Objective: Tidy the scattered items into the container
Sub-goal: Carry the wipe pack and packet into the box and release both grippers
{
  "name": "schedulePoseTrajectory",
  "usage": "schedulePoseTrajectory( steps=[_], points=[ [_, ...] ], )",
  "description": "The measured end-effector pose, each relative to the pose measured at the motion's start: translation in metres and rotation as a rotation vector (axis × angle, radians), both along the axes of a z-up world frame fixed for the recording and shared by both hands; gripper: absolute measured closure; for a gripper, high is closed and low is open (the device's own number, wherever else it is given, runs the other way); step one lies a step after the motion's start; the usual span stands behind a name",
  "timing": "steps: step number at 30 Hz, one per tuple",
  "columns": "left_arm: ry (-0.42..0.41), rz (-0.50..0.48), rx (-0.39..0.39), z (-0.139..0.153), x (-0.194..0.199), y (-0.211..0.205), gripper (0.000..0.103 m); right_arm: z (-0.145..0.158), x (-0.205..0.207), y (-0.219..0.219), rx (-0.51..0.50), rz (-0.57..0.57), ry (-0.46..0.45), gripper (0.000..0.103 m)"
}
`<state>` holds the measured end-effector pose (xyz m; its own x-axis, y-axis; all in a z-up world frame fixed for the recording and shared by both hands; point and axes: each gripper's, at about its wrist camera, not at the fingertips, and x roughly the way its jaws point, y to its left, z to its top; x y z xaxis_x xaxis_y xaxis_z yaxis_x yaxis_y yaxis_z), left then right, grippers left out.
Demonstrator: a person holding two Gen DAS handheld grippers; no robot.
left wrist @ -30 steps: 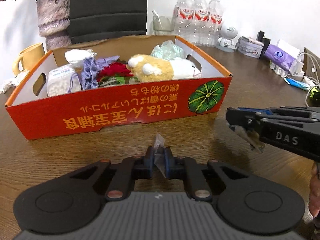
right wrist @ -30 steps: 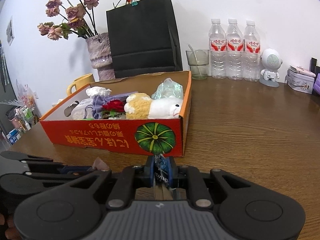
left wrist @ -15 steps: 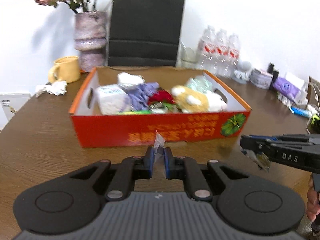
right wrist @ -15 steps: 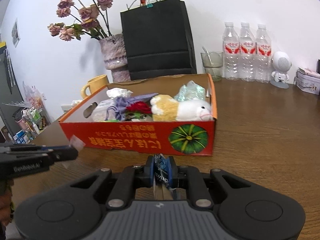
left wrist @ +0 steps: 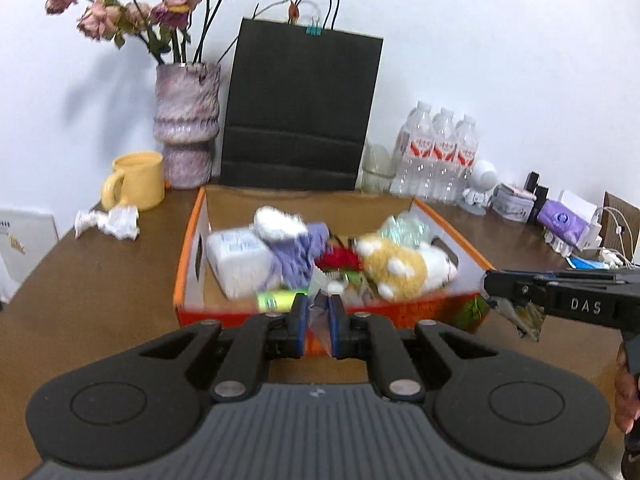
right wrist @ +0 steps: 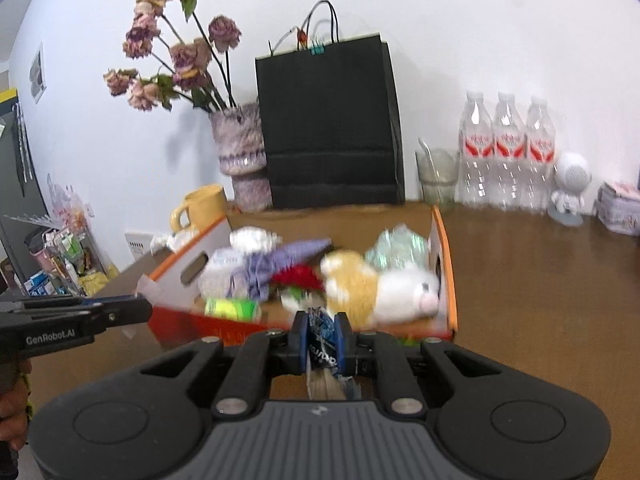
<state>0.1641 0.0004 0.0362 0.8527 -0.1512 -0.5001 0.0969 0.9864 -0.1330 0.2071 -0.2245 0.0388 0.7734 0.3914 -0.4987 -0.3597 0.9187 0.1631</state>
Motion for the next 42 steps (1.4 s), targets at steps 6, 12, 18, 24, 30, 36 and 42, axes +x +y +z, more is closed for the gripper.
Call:
schedulePoseTrajectory(
  steps=[6, 12, 18, 24, 30, 36, 42],
  points=[
    [-0.004, -0.011, 0.011, 0.023, 0.036, 0.012, 0.091, 0.024, 0.041, 0.017, -0.033, 0.032, -0.018, 0.091],
    [0.063, -0.037, 0.025, 0.024, 0.079, 0.013, 0.091, 0.027, 0.091, 0.038, -0.063, 0.07, 0.05, 0.091],
    [0.145, -0.048, 0.038, 0.01, 0.113, 0.01, 0.091, 0.009, 0.118, 0.062, -0.131, 0.097, 0.116, 0.091],
    [0.219, -0.055, 0.058, -0.011, 0.133, 0.004, 0.091, -0.009, 0.131, 0.075, -0.158, 0.104, 0.161, 0.09],
    [0.256, -0.041, 0.096, -0.027, 0.144, 0.001, 0.09, -0.026, 0.14, 0.078, -0.167, 0.095, 0.21, 0.089],
    [0.258, -0.031, 0.122, -0.031, 0.143, 0.003, 0.053, -0.033, 0.139, 0.077, -0.17, 0.109, 0.242, 0.066],
    [0.182, -0.005, 0.133, -0.006, 0.116, 0.012, 0.015, -0.005, 0.11, 0.072, -0.216, 0.079, 0.163, 0.016]
  ],
)
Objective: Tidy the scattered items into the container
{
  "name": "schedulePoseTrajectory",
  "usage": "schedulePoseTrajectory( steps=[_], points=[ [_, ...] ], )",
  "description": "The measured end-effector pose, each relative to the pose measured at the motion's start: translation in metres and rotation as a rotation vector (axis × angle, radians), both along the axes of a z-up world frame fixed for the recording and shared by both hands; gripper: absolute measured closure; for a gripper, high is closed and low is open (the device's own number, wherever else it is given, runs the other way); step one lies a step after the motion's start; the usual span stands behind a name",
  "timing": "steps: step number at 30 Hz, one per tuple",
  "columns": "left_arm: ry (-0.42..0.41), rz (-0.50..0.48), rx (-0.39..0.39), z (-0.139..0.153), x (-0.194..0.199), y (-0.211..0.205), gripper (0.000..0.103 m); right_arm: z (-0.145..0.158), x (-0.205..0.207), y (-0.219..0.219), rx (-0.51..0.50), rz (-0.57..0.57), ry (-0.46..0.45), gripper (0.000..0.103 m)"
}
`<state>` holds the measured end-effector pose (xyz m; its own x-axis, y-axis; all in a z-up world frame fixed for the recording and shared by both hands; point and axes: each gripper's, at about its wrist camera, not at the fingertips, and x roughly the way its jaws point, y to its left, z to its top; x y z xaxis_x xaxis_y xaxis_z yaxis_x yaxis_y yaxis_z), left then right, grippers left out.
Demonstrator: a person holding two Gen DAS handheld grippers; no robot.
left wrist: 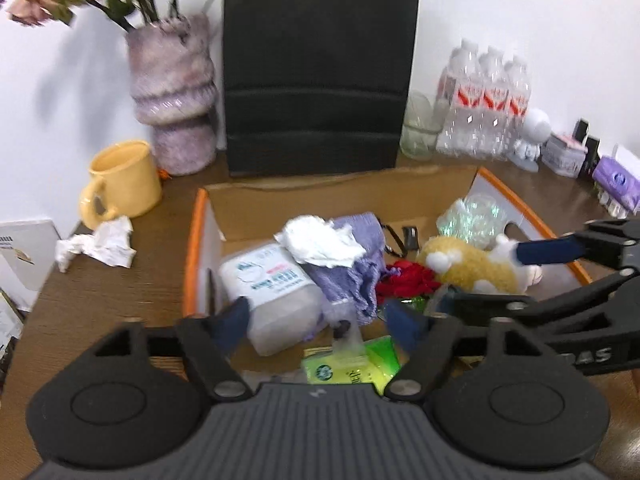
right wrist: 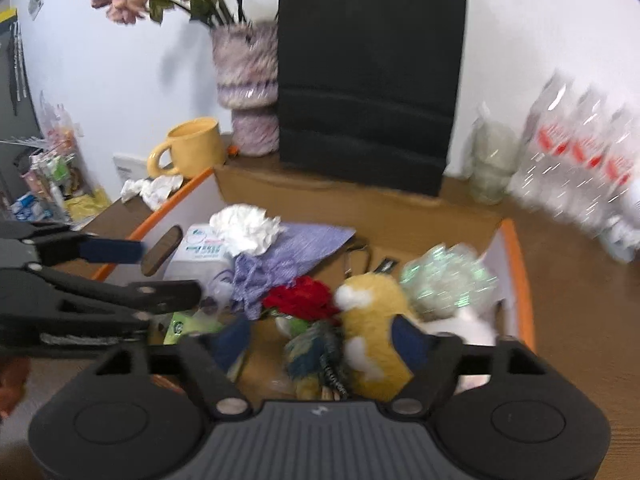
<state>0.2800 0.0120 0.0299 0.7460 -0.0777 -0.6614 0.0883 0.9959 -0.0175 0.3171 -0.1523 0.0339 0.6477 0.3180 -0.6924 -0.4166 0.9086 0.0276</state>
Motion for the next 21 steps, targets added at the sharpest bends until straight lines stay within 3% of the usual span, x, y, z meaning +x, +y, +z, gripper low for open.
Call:
schedulePoseTrajectory(
  steps=[2, 3, 7, 15, 21],
  points=[
    [-0.032, 0.005, -0.006, 0.011, -0.015, 0.003, 0.004, 0.012, -0.012, -0.007, 0.011, -0.008, -0.017, 0.002],
    [-0.049, 0.007, -0.003, 0.015, -0.022, 0.004, 0.0, 0.019, -0.019, -0.01, 0.017, -0.015, -0.02, 0.0],
    [-0.119, 0.026, 0.028, 0.035, -0.054, 0.003, 0.0, 0.042, -0.047, -0.02, 0.033, -0.045, -0.037, 0.0],
    [-0.154, 0.038, -0.013, 0.06, -0.112, -0.001, 0.0, 0.068, -0.115, -0.023, 0.041, -0.079, -0.068, 0.0],
    [-0.107, 0.075, -0.065, 0.064, -0.136, 0.002, 0.0, 0.073, -0.144, -0.017, -0.009, -0.162, -0.043, 0.0]
  ],
)
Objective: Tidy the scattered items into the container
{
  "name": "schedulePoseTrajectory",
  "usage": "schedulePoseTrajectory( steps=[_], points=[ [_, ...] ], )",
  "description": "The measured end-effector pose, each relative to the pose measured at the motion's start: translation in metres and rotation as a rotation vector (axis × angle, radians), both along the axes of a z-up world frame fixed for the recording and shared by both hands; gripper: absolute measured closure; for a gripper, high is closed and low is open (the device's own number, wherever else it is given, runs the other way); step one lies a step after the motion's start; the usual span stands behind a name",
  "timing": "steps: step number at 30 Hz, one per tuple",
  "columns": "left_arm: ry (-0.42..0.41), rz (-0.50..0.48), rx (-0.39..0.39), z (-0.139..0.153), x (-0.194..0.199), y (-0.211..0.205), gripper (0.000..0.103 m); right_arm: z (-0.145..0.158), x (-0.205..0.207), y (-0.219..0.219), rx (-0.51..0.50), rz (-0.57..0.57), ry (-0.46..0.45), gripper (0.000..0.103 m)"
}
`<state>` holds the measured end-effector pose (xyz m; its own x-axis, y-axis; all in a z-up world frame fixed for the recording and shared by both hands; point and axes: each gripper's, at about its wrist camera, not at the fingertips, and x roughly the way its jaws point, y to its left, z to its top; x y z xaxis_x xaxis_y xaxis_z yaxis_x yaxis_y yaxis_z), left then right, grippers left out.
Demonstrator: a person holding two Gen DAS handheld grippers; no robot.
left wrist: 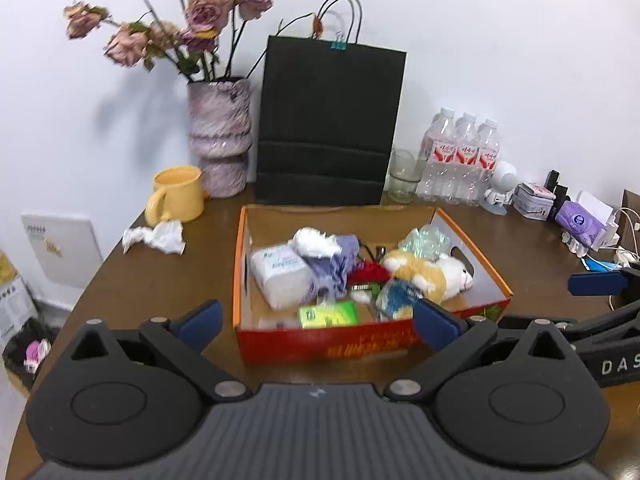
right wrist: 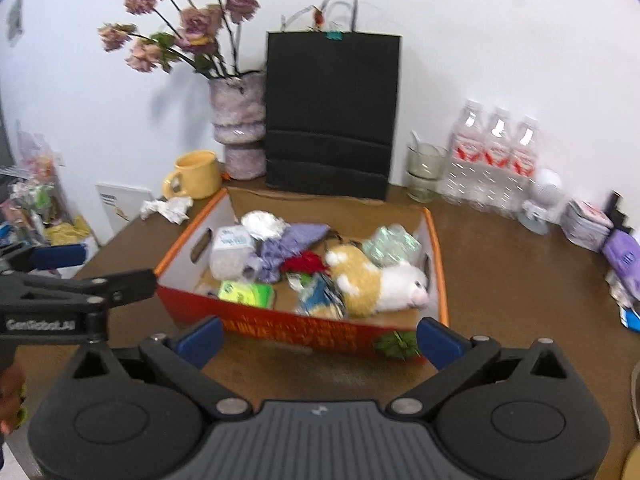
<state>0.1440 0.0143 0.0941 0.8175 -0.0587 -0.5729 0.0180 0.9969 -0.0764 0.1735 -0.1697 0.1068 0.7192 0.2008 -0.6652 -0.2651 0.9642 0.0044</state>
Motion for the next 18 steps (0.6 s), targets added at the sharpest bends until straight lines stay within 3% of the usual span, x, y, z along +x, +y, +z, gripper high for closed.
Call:
schedulePoseTrajectory(
  steps=[18],
  points=[
    [0.014, 0.0, -0.008, 0.0, -0.025, -0.003, 0.0, 0.009, -0.025, 0.0, 0.015, -0.012, 0.009, 0.0]
  ],
)
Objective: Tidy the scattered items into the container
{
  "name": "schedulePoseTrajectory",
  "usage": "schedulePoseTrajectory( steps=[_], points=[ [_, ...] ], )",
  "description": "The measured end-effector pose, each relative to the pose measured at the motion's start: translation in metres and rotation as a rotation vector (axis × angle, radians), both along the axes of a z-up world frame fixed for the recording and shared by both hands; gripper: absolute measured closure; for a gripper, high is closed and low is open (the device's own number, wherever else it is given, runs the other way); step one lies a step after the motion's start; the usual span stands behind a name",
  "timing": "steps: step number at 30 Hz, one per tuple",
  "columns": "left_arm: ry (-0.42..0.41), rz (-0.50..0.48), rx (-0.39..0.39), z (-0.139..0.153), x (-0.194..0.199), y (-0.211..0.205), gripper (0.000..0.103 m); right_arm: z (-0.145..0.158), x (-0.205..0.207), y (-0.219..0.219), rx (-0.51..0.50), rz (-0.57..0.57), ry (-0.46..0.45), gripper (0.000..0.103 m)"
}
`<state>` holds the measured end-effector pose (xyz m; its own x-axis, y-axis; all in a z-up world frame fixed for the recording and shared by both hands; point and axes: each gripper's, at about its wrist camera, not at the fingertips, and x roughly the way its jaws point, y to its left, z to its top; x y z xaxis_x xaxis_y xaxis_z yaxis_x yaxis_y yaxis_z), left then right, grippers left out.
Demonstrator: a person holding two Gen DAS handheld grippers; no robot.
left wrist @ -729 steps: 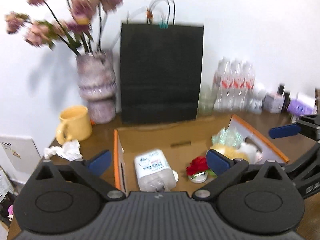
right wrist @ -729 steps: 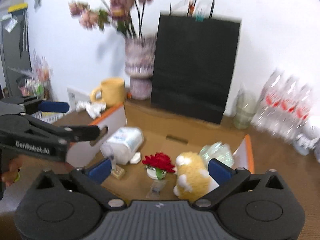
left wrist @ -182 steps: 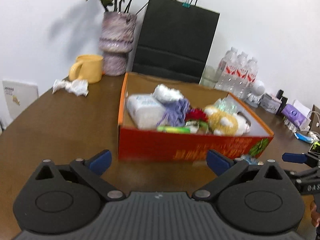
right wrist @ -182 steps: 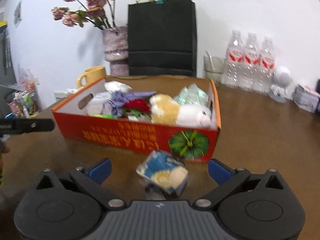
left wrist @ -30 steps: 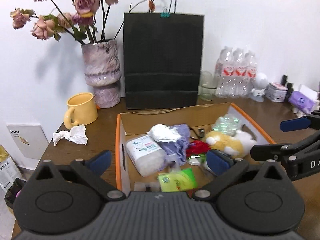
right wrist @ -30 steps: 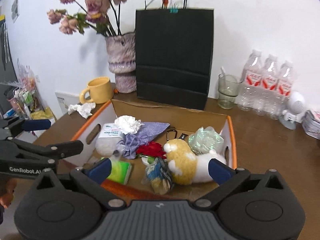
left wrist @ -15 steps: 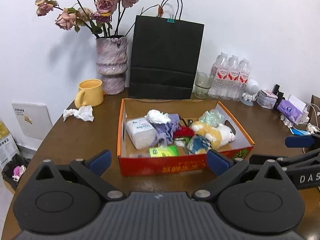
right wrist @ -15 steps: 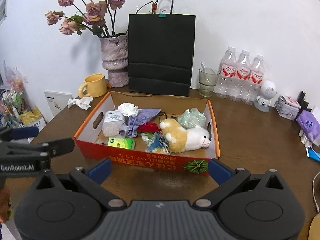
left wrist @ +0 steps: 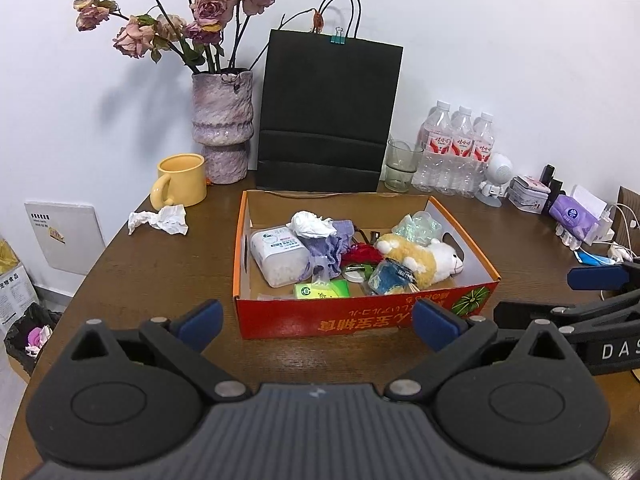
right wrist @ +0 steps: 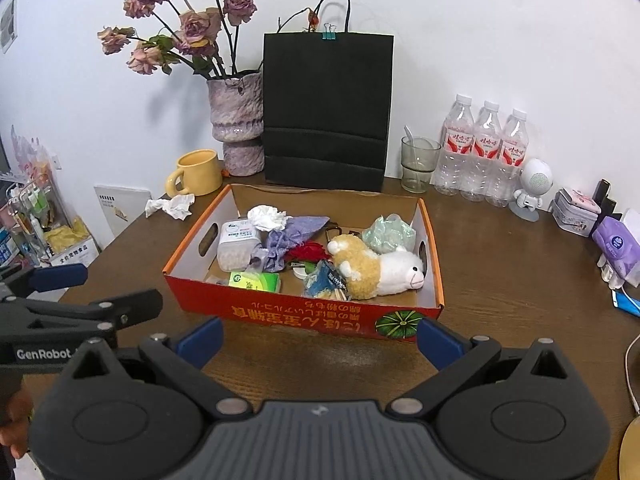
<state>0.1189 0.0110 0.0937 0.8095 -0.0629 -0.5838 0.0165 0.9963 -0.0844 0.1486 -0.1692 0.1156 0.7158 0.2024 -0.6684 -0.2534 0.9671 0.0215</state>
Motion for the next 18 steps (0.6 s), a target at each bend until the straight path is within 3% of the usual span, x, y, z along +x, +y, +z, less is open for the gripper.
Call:
schedulePoseTrajectory(
  steps=[18],
  points=[
    [-0.018, -0.004, 0.015, 0.0035, -0.0076, -0.0035, 0.0, 0.0007, -0.0085, -0.003, -0.001, 0.0, -0.005, 0.0]
  ],
)
